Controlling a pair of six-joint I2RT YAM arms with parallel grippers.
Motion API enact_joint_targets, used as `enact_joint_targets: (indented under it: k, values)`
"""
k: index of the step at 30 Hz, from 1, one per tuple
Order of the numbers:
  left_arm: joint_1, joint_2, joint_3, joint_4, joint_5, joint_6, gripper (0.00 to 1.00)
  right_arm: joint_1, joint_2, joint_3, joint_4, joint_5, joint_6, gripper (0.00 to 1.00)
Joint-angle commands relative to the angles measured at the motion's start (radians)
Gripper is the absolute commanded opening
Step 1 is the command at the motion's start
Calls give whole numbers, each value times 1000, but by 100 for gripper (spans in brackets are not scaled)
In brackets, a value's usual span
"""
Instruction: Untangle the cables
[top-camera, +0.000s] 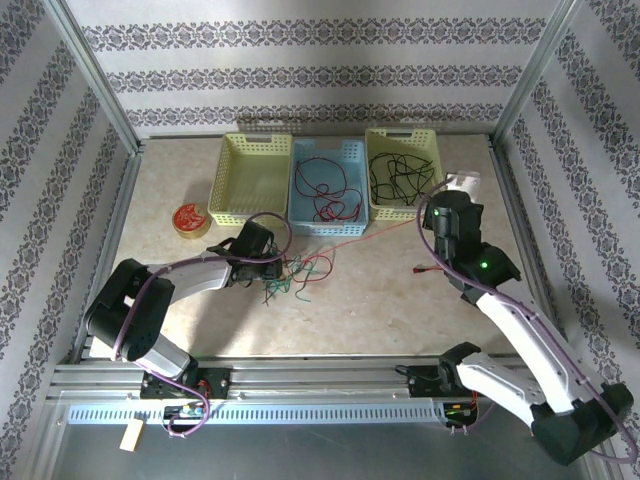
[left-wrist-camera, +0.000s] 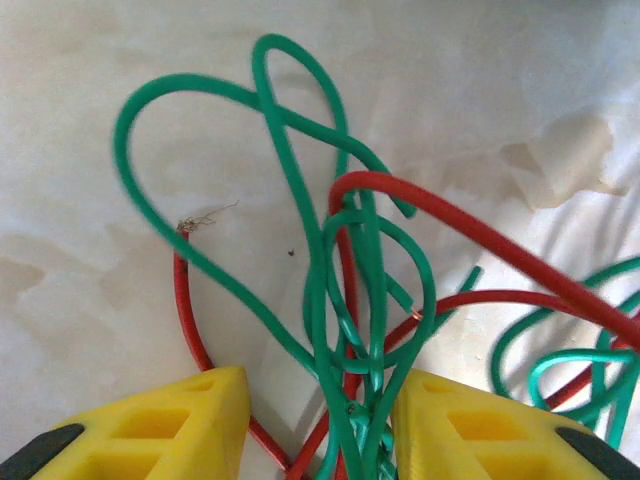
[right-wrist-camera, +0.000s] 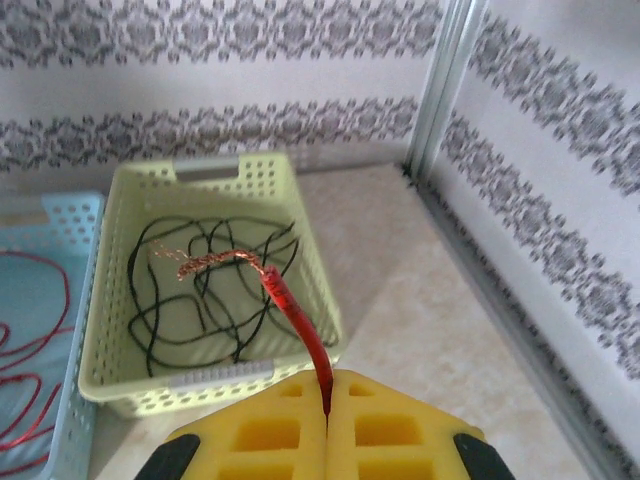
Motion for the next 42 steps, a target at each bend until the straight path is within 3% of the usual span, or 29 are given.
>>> enact_joint_targets:
  k: [1,3,10,13,19,22,25,35,42]
  values:
    - [22,18,-29,-45,-7,6,42,-15,-51,60,5,140,-94,0]
    - [22,16,-33,-42,-14,5,41,-39,-88,85,25,166,-110,0]
    - [22,17,-51,-28,-33,4,41,-108,-151,222,82,53,-120,0]
    - [22,10,-56,-26,-34,3,41,-121,-128,312,73,-93,-117,0]
    - [22,-7,-58,-2,-21,3,42,-95,52,554,6,-515,-89,0]
    - [22,-21,-59,2,-55,-16,42,-75,168,688,4,-614,-83,0]
    - [22,-32,-60,6,-55,-24,42,-57,281,823,5,-620,-96,0]
    - [22,-71,-79,-6,-71,-29,42,3,631,1139,45,-443,-281,0]
    - [22,-96,-99,-10,-84,-38,42,18,809,1202,22,-441,-288,0]
